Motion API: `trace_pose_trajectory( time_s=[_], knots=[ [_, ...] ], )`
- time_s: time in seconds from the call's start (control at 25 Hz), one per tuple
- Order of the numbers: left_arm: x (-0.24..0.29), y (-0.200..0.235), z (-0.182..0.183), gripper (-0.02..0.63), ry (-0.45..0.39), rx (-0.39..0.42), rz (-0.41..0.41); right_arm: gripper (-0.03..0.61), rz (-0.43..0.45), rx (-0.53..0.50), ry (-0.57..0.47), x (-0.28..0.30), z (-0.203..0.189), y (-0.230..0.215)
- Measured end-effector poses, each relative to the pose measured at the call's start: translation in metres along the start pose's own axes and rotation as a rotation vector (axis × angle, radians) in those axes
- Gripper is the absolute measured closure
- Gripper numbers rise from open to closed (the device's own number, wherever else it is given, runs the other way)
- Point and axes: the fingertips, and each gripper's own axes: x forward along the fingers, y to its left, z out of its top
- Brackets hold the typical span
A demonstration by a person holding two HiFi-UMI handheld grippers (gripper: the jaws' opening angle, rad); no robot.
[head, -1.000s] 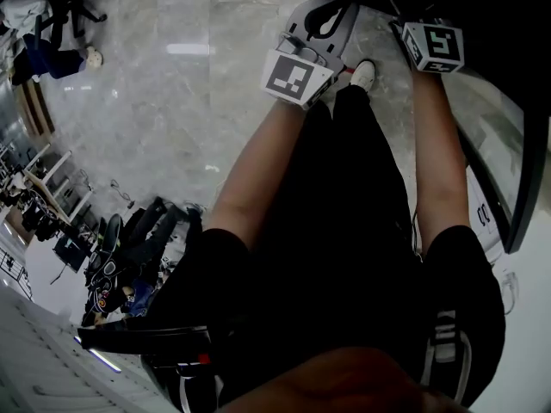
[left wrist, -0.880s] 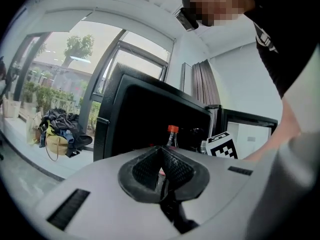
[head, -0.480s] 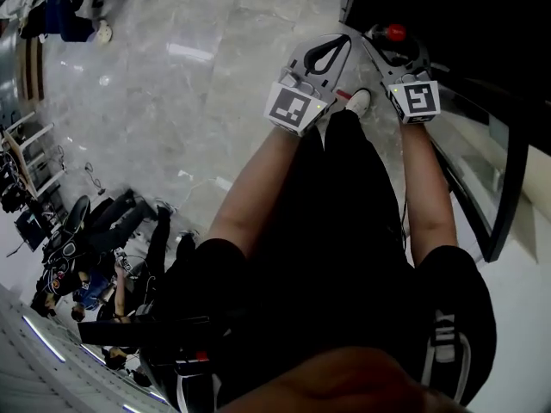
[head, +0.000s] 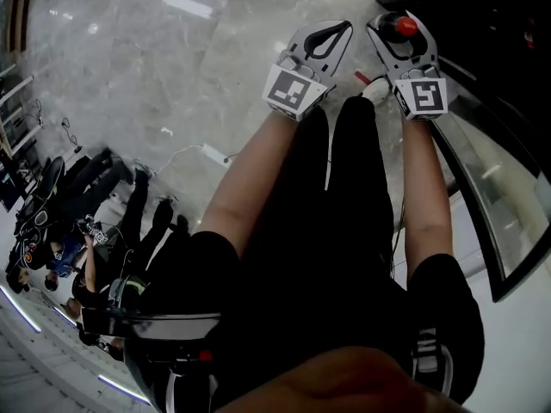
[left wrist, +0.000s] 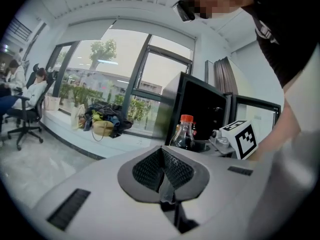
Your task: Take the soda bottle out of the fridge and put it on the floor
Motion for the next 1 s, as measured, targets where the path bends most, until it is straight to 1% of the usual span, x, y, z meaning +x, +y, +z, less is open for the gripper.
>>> trace_pose_trajectory(
  time_s=[0.08,0.16,0.32,0.44,0.56,0.64,0.8,0.92,1.0],
  knots=[
    [-0.020,0.025,-0.032,0.611,0.025,-0.055,0.054,0.261,0.016,0.010,0.018,0.018,-0.031,0.020],
    [-0.029,0.048,-0.061,0.611,0.058,-0.100,0.101,0.261,0.031,0.016,0.035,0.035,-0.061,0.030],
    [-0.022,0.083,-0.117,0.611,0.074,-0.109,0.113,0.261,0.064,0.016,0.070,0.074,-0.126,0.037],
    [-0.018,0.111,-0.171,0.611,0.119,-0.139,0.152,0.261,0.083,0.033,0.102,0.102,-0.185,0.040],
    [-0.012,0.125,-0.222,0.610,0.128,-0.108,0.146,0.261,0.118,0.041,0.132,0.122,-0.241,0.045],
    [-0.009,0.137,-0.257,0.611,0.153,-0.095,0.148,0.261,0.148,0.037,0.156,0.136,-0.277,0.051],
    [-0.003,0.161,-0.316,0.611,0.193,-0.116,0.168,0.261,0.173,0.046,0.221,0.163,-0.347,0.057],
    [0.003,0.167,-0.353,0.611,0.216,-0.133,0.161,0.261,0.188,0.049,0.258,0.178,-0.394,0.057],
    [0.006,0.174,-0.374,0.611,0.229,-0.135,0.154,0.261,0.198,0.060,0.273,0.192,-0.418,0.059]
  ],
)
